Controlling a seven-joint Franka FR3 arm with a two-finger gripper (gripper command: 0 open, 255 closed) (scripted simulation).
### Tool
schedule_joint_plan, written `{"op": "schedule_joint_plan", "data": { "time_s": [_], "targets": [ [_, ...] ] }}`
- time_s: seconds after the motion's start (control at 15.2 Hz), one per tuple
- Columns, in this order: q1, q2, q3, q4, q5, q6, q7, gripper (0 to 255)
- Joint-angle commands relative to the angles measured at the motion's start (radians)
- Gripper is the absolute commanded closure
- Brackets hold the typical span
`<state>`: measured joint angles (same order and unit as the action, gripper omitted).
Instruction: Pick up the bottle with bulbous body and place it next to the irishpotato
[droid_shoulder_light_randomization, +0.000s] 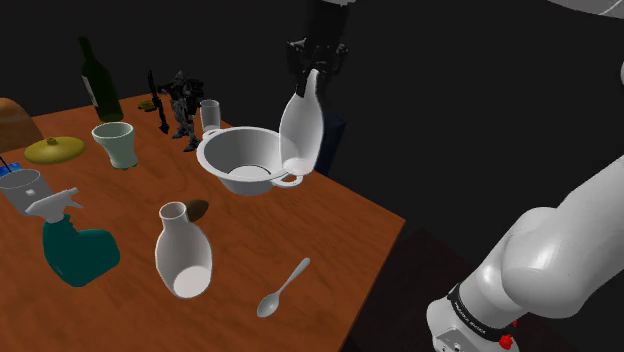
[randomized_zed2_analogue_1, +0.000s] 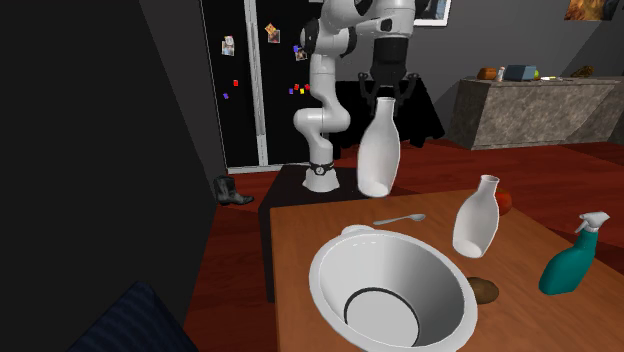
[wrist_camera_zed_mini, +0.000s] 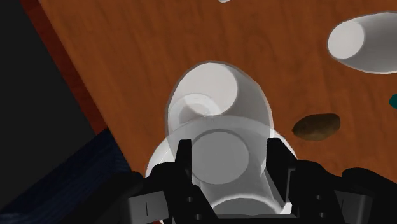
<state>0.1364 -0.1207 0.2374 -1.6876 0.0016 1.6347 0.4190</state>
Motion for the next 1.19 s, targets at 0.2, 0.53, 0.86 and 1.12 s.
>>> {"op": "schedule_joint_plan", "data": {
  "time_s": [0.2,0.53,0.86,1.12],
  "targets": [
    [0.043,0.118,0.058,0.053,-0.034,0.061,0.106,255],
    [0.098,0.264,0.101,0.154,-0.089,0.093,0.207,255],
    [0.139,0.359,0.115,0.206,-0.127,0.128,0.264,255],
    [0.135,0.356,0.113,0.147,-0.127,0.184,0.267,255]
  ]
}}
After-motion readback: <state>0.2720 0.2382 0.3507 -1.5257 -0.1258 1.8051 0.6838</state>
